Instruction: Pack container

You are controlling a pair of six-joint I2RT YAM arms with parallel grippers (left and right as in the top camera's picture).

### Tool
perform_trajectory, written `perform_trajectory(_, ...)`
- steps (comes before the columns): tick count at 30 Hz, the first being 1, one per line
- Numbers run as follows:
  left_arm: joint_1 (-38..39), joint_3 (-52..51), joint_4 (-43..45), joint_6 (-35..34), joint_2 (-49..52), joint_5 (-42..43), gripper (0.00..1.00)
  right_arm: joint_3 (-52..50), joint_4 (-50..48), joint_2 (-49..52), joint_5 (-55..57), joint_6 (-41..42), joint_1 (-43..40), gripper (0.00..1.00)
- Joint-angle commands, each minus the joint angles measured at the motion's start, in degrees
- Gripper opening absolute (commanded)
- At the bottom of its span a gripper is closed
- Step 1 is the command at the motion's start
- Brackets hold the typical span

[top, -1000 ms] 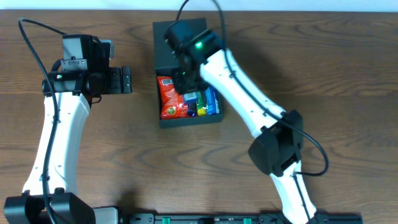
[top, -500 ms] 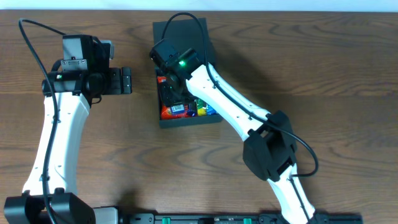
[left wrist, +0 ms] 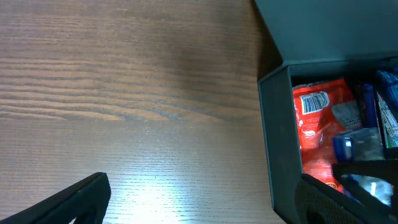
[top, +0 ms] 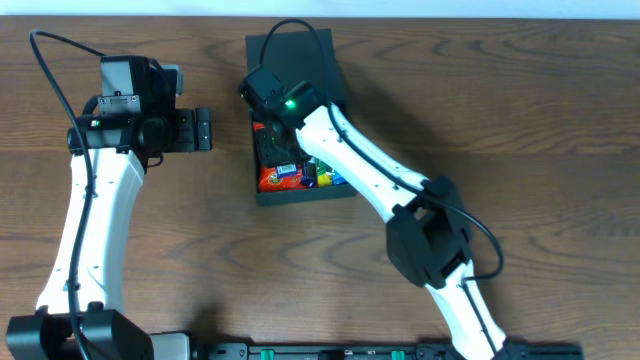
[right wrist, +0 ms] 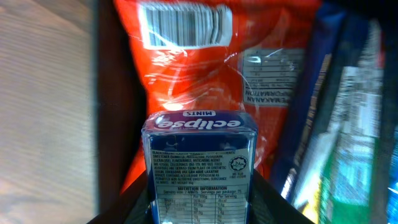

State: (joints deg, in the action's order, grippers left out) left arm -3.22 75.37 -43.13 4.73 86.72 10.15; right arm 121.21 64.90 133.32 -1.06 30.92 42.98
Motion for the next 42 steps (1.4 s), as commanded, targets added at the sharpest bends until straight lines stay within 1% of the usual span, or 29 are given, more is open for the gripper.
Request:
perform_trajectory(1, -0.13, 1.25, -0.13, -0.04, 0.17, 0.22, 0.95, -0.17, 0.46, 2.91, 1.09, 0.74, -0.17, 0.01)
perform_trajectory(6, -0.13, 1.25, -0.13, -0.02, 0.17, 0.22, 0.95, -0.17, 0.02, 3.19, 1.27, 0.74, -0.63, 0.02)
perform_trajectory(7, -0.13, 1.25, -0.13, -0.02, 0.17, 0.24, 0.95, -0.15, -0.07, 3.19, 1.27, 0.74, -0.81, 0.09)
perform_trajectory(8, -0.13, 1.25, -0.13, -0.04, 0.17, 0.24, 0.95, -0.15, -0.22, 3.19, 1.25, 0.74, -0.96, 0.27)
perform_trajectory(9, -0.13, 1.25, -0.13, -0.04, 0.17, 0.24, 0.95, -0.13, -0.22, 3.19, 1.25, 0.74, -1.14, 0.40)
perform_trajectory(10, -0.13, 1.25, -0.11, -0.04, 0.17, 0.22, 0.95, 0.04, -0.09, 3.13, 1.22, 0.74, -1.36, 0.58)
perform_trajectory(11, -0.13, 1.25, -0.11, -0.04, 0.17, 0.24, 0.95, 0.50, 0.39, 3.06, 1.09, 0.76, -1.55, 0.70)
perform_trajectory(16, -0.13, 1.25, -0.11, -0.04, 0.17, 0.24, 0.95, 7.61, 5.81, 2.21, -0.63, 0.74, -2.95, 0.87)
perform_trajectory(18, -0.13, 1.25, -0.11, -0.04, 0.17, 0.24, 0.95, 11.65, 8.37, 1.55, -1.36, 0.63, -3.52, 0.91)
perform_trajectory(21, -0.13, 1.25, -0.09, -0.04, 0.17, 0.24, 0.96, 18.10, 10.78, 0.02, -4.20, -1.55, -4.39, 0.92)
perform_trajectory(24, -0.13, 1.25, -0.09, -0.04, 0.17, 0.24, 0.96, 23.52, 11.19, -2.08, -6.34, -3.02, -5.20, 0.89)
perform_trajectory(27, -0.13, 1.25, 0.09, -0.07, 0.17, 0.52, 0.95, 26.56, 10.86, -4.11, -4.90, -4.96, -6.58, 0.82)
perform_trajectory(29, -0.13, 1.25, 0.61, -0.04, 0.17, 2.32, 0.95, 26.71, 10.71, -4.76, -1.07, -5.29, -8.04, 0.62)
perform_trajectory(30, -0.13, 1.25, 1.07, -0.04, 0.17, 3.67, 0.95, 26.71, 10.75, -4.79, 0.63, -5.29, -8.92, 0.48)
perform_trajectory(31, -0.13, 1.25, 1.70, -0.04, 0.17, 5.42, 0.95, 26.51, 10.82, -4.66, 1.55, -5.29, -10.40, 0.30)
perform_trajectory(32, -0.13, 1.25, 2.29, -0.02, 0.17, 6.64, 0.95, 26.14, 10.64, -4.46, 1.62, -5.29, -11.47, 0.07)
perform_trajectory(33, -0.13, 1.22, 3.39, -0.02, 0.20, 8.15, 0.95, 25.57, 10.27, -4.13, 1.62, -5.31, -13.25, 0.01)
perform_trajectory(34, -0.13, 1.22, 4.28, 0.00, 0.28, 9.18, 0.95, 25.03, 9.88, -3.67, 1.55, -5.29, -14.80, 0.01)
perform_trajectory(35, -0.13, 1.22, 5.29, 0.00, 0.33, 10.43, 1.00, 24.41, 9.38, -3.26, 1.31, -5.31, -16.13, 0.01)
perform_trajectory(36, -0.13, 1.22, 6.23, -0.02, 0.57, 11.54, 0.86, 23.54, 8.79, -2.91, 1.25, -5.31, -17.68, 0.01)
perform_trajectory(37, -0.13, 1.22, 7.37, -0.02, 0.87, 13.16, 0.68, 22.43, 8.17, -2.60, 1.27, -5.33, -19.23, 0.02)
perform_trajectory(38, -0.13, 1.22, 8.22, -0.09, 1.20, 14.25, 0.43, 21.00, 7.63, -2.45, 1.29, -6.05, -21.03, 0.01)
perform_trajectory(39, -0.13, 1.22, 8.85, -0.07, 1.70, 14.95, 0.32, 20.00, 7.26, -2.38, 1.42, -6.67, -22.05, 0.01)
perform_trajectory(40, -0.13, 1.22, 9.44, -0.24, 2.16, 15.06, 0.15, 18.45, 6.97, -2.36, 2.19, -7.02, -23.50, 0.01)
perform_trajectory(41, -0.13, 1.22, 10.05, -0.76, 2.91, 14.95, 0.06, 17.05, 6.97, -2.34, 3.04, -6.97, -24.68, 0.01)
perform_trajectory(42, -0.13, 1.22, 10.71, -1.53, 3.72, 14.97, 0.06, 15.32, 6.95, -2.34, 3.30, -6.99, -26.01, 0.01)
